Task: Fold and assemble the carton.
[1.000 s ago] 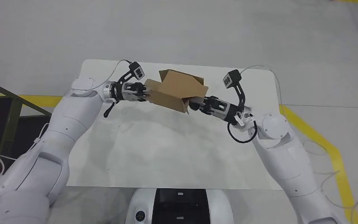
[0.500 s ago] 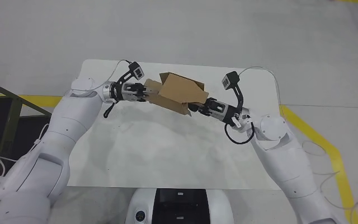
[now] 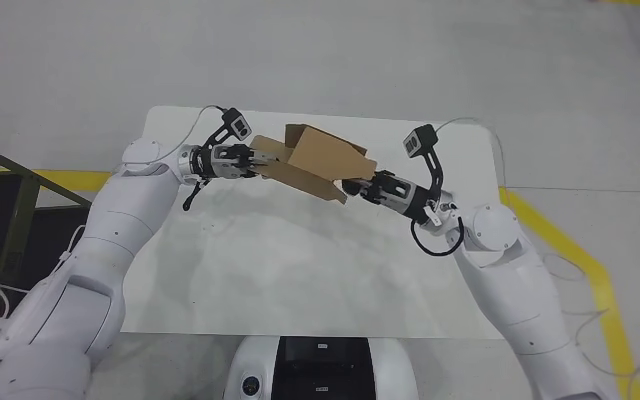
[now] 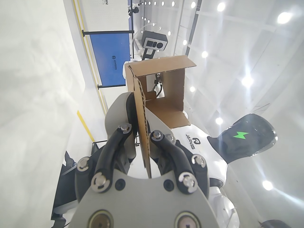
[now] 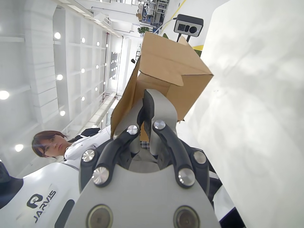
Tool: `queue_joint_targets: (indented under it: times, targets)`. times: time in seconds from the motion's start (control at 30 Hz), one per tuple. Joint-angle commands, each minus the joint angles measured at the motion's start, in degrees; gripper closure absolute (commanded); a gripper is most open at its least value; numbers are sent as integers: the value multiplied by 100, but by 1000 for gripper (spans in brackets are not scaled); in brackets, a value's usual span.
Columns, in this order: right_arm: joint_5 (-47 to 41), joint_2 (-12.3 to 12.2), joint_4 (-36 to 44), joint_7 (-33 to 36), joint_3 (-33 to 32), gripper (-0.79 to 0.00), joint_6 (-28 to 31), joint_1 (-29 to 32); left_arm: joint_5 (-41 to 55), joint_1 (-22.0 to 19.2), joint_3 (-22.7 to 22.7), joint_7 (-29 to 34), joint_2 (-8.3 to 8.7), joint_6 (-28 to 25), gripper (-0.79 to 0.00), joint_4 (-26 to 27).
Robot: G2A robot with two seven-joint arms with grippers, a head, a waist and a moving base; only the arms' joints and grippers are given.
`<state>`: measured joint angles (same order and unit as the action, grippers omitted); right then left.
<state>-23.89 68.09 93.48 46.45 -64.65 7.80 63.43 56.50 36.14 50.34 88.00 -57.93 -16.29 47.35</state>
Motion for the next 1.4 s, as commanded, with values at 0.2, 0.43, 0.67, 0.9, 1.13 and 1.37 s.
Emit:
queue_joint_targets:
  times: [0.2,0.43,0.67,0.9,1.13,1.37]
  targets:
    - [39,39,-63,-41,171,0,9,-58,11,42,-66,0,-1,0,0,120]
    - [42,64,-62,-63,258,0,19,-88,137,68,-113,0,-3,0,0,171]
    - [-31,32,33,-105,19,0,111,41,556,81,76,0,-2,0,0,-120]
    - [-85,-3,215,-100,-170,0,126,224,748,90,271,0,5,0,0,-287]
    - [-154,-14,553,-30,-191,0,100,359,648,63,418,0,-55,0,0,-454]
    - [-14,5,799,-152,-50,0,56,377,511,95,544,-5,-159,-5,0,-535]
